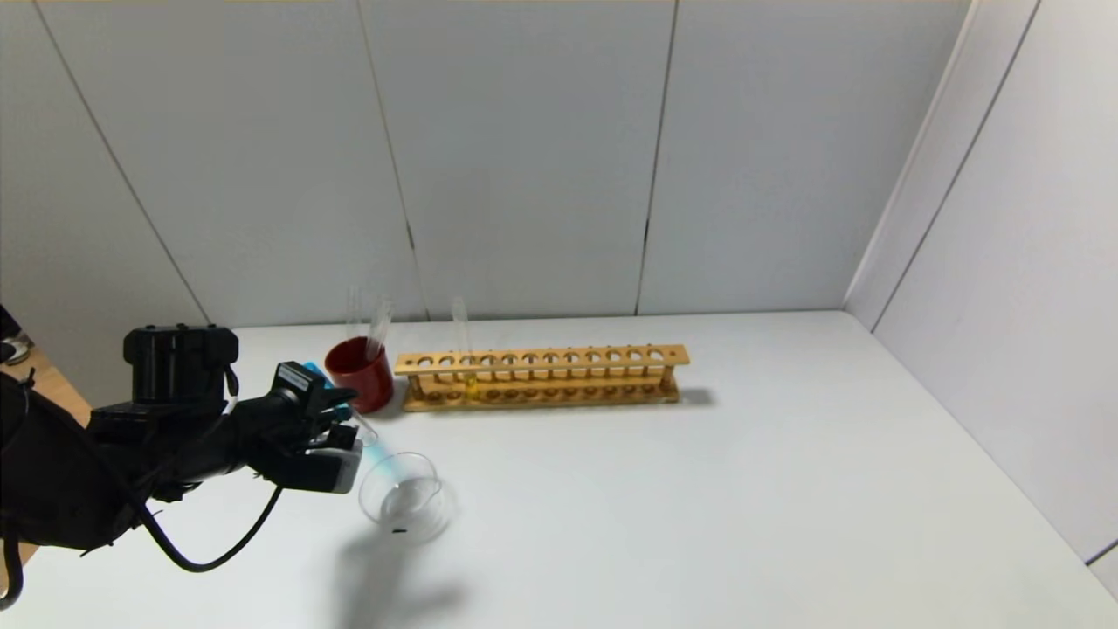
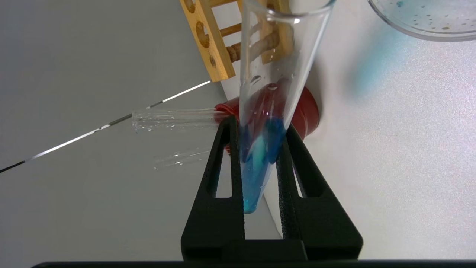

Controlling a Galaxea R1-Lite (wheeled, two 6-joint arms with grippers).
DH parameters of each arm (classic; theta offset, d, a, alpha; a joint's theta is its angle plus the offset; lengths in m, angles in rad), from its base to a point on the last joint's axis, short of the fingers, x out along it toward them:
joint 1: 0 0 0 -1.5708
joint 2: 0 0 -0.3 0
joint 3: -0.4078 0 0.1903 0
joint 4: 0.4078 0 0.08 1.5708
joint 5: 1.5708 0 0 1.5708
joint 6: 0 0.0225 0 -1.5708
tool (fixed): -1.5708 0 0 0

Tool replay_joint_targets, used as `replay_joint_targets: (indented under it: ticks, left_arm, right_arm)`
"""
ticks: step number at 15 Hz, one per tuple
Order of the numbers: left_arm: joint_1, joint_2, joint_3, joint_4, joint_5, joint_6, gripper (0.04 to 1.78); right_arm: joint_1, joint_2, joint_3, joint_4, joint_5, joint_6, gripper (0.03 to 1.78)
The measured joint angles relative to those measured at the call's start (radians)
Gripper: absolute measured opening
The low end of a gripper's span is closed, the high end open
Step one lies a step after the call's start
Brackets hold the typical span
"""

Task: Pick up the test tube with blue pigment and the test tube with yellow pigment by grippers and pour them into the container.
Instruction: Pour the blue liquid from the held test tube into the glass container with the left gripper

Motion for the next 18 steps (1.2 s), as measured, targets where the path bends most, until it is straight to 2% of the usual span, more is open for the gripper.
replay_joint_targets:
  ticks: [4, 12, 18]
  left_arm:
    - [0.018, 0.003, 0.010, -0.002, 0.008, 0.089, 0.31]
    - [0.014, 0.025, -0.013, -0.002, 0.040, 0.123, 0.31]
    - [-0.026, 0.043, -0.023, -0.003, 0.071, 0.121, 0.31]
  right_arm:
    - [0.000, 0.000, 0.000, 0.000, 0.000, 0.000, 1.75]
    - [0.000, 0.000, 0.000, 0.000, 0.000, 0.000, 1.75]
    - [0.000, 0.000, 0.000, 0.000, 0.000, 0.000, 1.75]
